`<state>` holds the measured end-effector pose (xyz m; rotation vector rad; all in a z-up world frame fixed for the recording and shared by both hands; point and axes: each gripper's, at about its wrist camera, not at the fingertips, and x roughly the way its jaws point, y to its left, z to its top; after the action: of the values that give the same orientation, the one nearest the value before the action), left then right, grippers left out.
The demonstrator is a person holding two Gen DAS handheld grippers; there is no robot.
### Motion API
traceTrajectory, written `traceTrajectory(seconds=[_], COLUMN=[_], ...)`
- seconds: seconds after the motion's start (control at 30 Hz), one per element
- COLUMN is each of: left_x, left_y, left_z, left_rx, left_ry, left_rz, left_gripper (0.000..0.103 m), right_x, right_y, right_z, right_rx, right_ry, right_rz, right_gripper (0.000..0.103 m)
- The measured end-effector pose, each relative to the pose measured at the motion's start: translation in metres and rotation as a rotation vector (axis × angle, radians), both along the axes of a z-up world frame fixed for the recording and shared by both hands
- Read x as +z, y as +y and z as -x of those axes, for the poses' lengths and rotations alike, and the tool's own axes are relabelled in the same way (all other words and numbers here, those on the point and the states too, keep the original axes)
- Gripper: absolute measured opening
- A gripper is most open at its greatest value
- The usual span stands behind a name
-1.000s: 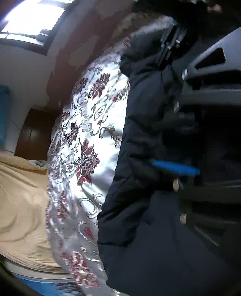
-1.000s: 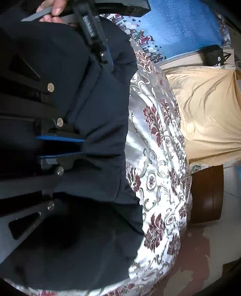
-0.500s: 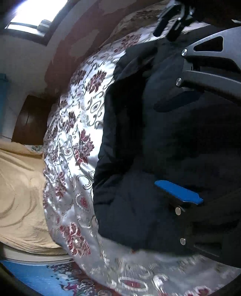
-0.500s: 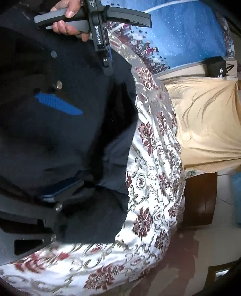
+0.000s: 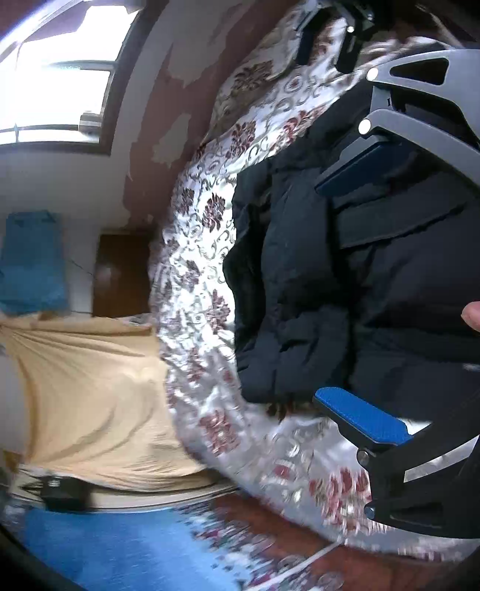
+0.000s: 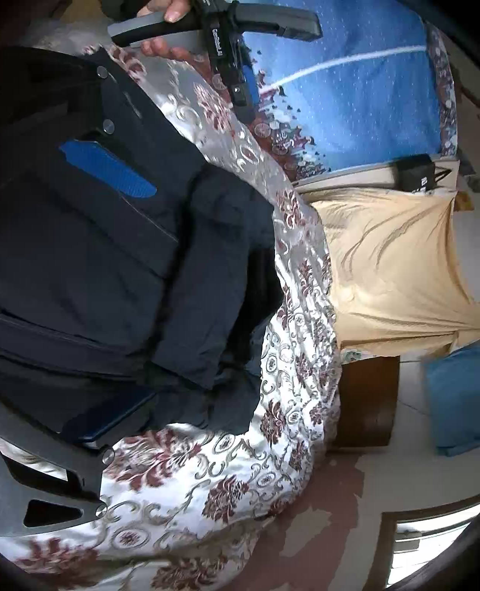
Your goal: Fold large clothes
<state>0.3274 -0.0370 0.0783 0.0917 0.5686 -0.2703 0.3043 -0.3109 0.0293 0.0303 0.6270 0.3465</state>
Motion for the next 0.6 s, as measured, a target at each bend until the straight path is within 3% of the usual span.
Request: traceTrajectory(seconds=[0.2,0.47,0.6], left_x=[0.001,-0.043,-0.073], left_y=[0.001,0.029,0.043], left_z=[0.073,0.139,0.162], left_rx=[-0.060,-0.211,-0.245], left_ry=[-0.085,0.007,0.049], left_rz=[-0.116,-0.160,-0.226], left_gripper=[0.101,0.101,0.101], right_x=[0.004,-0.032,-0.058], right_y=[0.005,0.010,0.011], right_z=[0.071,0.142,0.166], right_rx=[0.015,0.090,0.106], right_ry=[-0.054,-0.014,0.039], right_rz=[0.031,0.154,0.225], right_gripper=[0.103,0.103,0.103])
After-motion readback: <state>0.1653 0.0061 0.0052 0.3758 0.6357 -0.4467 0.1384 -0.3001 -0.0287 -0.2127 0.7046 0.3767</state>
